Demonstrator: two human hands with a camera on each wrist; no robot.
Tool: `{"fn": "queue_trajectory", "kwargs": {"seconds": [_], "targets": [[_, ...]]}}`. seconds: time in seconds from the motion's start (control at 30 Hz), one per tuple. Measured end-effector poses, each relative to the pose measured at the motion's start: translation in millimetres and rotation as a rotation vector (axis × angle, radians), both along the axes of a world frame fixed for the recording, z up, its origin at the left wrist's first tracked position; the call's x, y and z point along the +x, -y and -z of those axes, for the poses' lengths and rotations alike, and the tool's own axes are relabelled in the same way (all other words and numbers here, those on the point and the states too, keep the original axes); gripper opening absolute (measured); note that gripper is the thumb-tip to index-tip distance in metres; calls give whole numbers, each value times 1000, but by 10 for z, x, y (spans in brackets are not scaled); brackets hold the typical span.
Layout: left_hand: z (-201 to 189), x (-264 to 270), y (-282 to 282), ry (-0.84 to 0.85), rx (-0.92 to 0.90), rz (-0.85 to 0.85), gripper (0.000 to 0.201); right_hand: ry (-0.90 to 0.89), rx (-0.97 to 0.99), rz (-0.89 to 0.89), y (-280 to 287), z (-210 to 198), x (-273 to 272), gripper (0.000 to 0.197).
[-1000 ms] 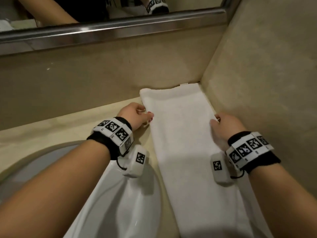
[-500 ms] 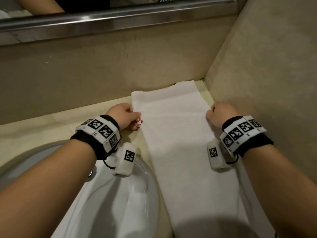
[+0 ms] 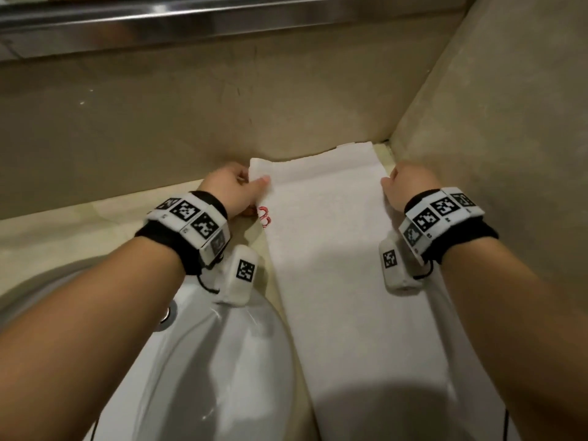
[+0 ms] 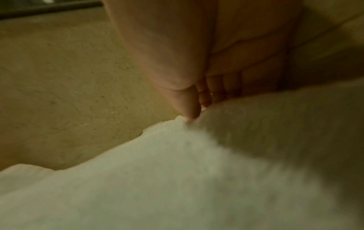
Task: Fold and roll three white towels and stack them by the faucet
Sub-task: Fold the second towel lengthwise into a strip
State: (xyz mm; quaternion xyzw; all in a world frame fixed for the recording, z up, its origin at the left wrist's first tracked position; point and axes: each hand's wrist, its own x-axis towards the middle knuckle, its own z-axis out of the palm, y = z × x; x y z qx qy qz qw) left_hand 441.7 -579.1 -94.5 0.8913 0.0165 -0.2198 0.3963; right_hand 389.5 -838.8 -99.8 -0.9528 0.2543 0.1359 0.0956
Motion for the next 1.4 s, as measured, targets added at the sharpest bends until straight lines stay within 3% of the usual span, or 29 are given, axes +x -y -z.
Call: {"fn": "queue_trajectory", "kwargs": {"seconds": [0.07,0.2,0.37,0.47,0.57,0.63,0.7,0.8,0.93,1.07,1.13,1.23,1.33,1.4], "targets": [[-20,-132,-17,-112,-111,44,34,33,54,41,24,6,-79,38],[-13,-217,6,63,206,253,25,-47,10,-11,29,15,-260,32],[-37,-205,61,105,325,272,24,-15,-25,3,-29,-10,-291,25],[-21,-296,22,47,225,208,39,28,91,68,-19,-65,-490,31],[24,-440,-16,-107,-29,82,34,-33,153,73,56,-93,-848,34],[55,-480,-14,-72,17,117,22,-107,107,59,51,-93,-1036,32],[40,-478,11,-39,54,122,25,-135,14,44,-10,-79,-1106,27],[-24,-527,35,-38,63,100,25,-51,3,78,-103,-104,-1131,26],[-72,-778,22,-165,-55,66,27,43,270,202,20,-218,-1424,25],[-74,-1101,58,-325,-238,120,13,125,838,409,-26,-250,-1900,31],[-65,-1182,73,-341,-282,91,20,138,876,362,-42,-227,-2065,34],[-54,-1276,84,-381,-354,29,14,202,938,301,-52,-216,-2176,33],[6,-1429,86,-440,-390,-1,15,288,1090,291,-112,-207,-2235,25],[51,-1538,85,-461,-404,-11,10,331,1063,330,-108,-173,-2228,18]]}}
